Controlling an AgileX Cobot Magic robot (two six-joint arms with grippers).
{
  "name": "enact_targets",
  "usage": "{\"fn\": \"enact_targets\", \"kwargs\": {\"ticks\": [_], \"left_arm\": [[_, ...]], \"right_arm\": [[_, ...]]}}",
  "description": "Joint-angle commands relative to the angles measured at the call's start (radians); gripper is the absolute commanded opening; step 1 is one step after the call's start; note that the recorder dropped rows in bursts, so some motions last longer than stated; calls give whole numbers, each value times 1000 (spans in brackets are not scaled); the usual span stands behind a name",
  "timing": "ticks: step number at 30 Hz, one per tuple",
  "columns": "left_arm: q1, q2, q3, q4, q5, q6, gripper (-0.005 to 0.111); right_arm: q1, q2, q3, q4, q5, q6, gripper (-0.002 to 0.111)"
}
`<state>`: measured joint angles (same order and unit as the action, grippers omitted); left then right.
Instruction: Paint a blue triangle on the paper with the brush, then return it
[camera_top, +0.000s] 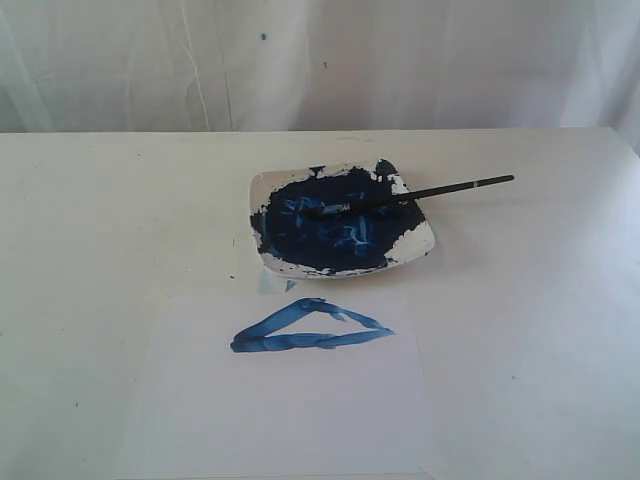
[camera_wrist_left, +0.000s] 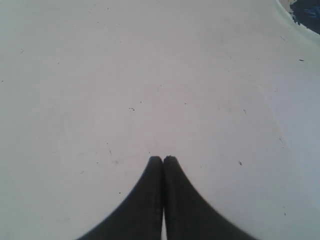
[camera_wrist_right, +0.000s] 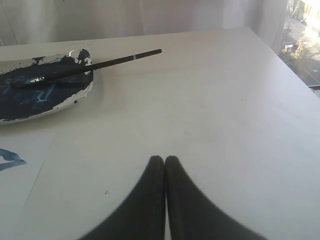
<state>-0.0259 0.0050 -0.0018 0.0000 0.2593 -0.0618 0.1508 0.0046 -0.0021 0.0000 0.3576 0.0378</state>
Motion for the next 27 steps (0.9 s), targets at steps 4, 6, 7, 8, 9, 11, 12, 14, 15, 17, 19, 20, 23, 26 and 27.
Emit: {"fn": "enact_targets", "kwargs": {"ticks": [4,6,7,8,9,11,12,14,15,17,19,20,23,26,27], "left_arm": [[3,-5,2,0,-5,2,0],[3,-5,2,0,-5,2,0],[3,-5,2,0,-5,2,0],[3,-5,2,0,-13,2,0],[3,-5,2,0,-22,2,0],[3,-5,2,0,-26,2,0],[3,-5,2,0,-26,2,0],[3,-5,2,0,-26,2,0],[3,-5,2,0,-26,2,0],[3,-5,2,0,-26,2,0],[3,-5,2,0,-26,2,0],[3,-5,2,0,-26,2,0],[3,-5,2,0,-26,2,0],[3,-5,2,0,-26,2,0],[3,-5,2,0,-26,2,0]], "right_arm": [[5,-5,2,0,-14,4,0],[5,-5,2,0,-14,4,0],[5,-5,2,0,-14,4,0],[5,-5,2,0,-14,4,0],[5,-5,2,0,-14,4,0],[5,-5,2,0,-14,4,0],[5,-5,2,0,-14,4,0],[5,-5,2,0,-14,4,0],[5,-5,2,0,-14,4,0],[5,-5,2,0,-14,4,0],[5,-5,2,0,-14,4,0],[5,-5,2,0,-14,4,0],[5,-5,2,0,-14,4,0],[5,-5,2,0,-14,4,0],[5,-5,2,0,-14,4,0]]}}
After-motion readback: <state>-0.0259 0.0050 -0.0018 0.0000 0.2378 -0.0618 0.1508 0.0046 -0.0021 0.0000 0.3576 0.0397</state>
